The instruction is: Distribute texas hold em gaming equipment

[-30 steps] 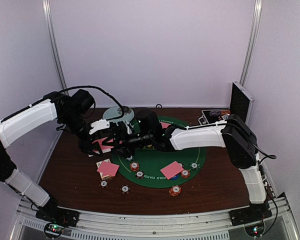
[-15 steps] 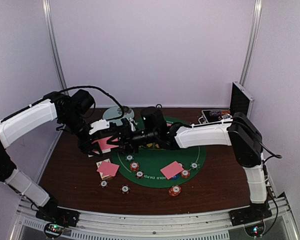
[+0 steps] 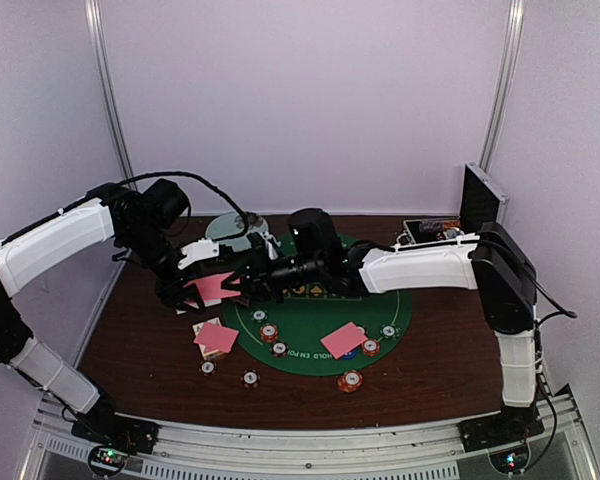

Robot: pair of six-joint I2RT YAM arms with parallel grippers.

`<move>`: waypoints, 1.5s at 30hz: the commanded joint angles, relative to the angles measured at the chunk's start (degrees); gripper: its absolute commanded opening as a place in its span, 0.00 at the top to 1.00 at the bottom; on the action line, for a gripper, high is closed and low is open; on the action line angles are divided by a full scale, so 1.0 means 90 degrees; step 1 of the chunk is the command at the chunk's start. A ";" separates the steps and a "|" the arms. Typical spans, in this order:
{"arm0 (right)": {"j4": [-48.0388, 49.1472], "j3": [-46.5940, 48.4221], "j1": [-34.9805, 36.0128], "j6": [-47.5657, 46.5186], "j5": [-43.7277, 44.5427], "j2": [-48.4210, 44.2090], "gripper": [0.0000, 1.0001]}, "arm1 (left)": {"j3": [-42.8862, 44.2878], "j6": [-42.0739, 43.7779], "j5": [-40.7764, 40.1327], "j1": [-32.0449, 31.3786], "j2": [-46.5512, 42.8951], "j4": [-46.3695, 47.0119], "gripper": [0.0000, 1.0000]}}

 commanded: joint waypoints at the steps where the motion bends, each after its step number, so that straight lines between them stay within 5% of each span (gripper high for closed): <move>1: -0.0291 -0.0165 -0.0119 -0.0159 -0.0042 -0.0342 0.90 | 0.0122 0.0074 0.0085 0.0025 -0.0180 0.0045 1.00; 7: -0.0529 -0.0249 -0.0236 -0.0298 -0.0090 -0.0546 1.00 | 0.0124 0.0091 0.0062 0.0025 -0.0182 0.0032 1.00; 21: -0.1051 -0.0368 -0.1080 -0.0734 -0.0288 -0.0831 1.00 | 0.0120 0.0121 0.0022 0.0025 -0.0198 -0.0009 1.00; 45: -0.2948 0.4082 -0.1475 -0.1528 0.0440 0.3259 1.00 | 0.0104 0.0137 0.0045 0.0025 -0.0196 -0.0067 1.00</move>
